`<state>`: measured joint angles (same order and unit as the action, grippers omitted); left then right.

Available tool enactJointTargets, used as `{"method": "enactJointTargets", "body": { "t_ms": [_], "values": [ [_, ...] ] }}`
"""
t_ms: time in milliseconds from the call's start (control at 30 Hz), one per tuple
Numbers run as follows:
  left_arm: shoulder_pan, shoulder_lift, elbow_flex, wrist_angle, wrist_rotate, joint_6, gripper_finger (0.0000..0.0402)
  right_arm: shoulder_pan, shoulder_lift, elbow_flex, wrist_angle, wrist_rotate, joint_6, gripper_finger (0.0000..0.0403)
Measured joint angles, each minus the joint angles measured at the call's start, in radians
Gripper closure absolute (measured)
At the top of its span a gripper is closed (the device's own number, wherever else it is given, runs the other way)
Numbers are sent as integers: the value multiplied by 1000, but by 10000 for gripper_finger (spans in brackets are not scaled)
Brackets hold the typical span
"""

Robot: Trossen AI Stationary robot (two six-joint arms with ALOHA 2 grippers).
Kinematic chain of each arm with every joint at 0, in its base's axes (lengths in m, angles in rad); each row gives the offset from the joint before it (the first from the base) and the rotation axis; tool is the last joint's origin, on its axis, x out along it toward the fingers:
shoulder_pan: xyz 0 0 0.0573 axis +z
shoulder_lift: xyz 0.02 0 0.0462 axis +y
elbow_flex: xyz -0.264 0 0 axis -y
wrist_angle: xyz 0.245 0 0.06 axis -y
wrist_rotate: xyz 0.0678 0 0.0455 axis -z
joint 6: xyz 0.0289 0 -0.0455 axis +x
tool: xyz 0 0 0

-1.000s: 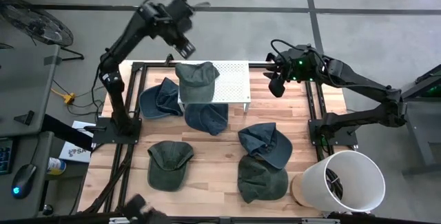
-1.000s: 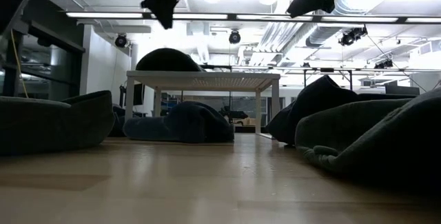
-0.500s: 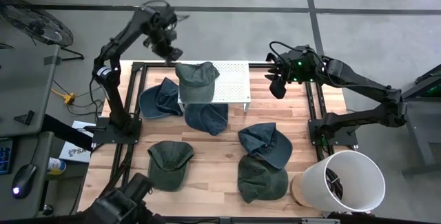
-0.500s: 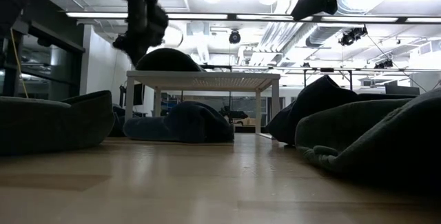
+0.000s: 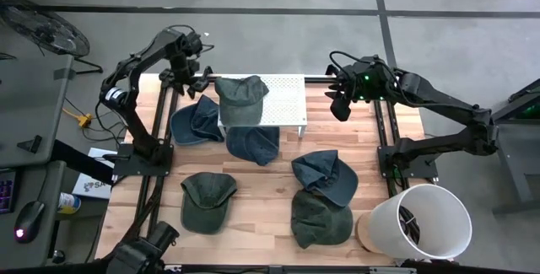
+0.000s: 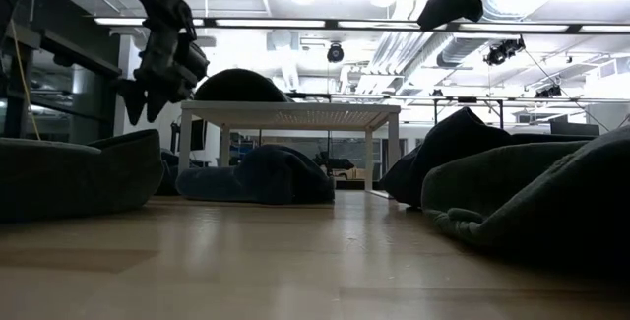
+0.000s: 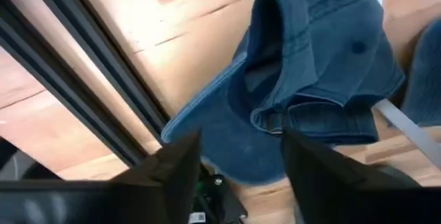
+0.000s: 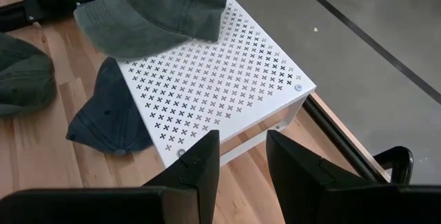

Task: Pick & Place hat
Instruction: Put the left blue cap on the shelf

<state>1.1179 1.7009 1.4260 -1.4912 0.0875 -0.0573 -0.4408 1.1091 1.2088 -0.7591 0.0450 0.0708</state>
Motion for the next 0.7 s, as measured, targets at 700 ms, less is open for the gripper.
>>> {"method": "enactJointTargets", "body": {
  "t_ms": [700],
  "values": [
    [-58,4,-182,205,-154,-185,141,0,0,0,1,8,0,289]
  ]
}}
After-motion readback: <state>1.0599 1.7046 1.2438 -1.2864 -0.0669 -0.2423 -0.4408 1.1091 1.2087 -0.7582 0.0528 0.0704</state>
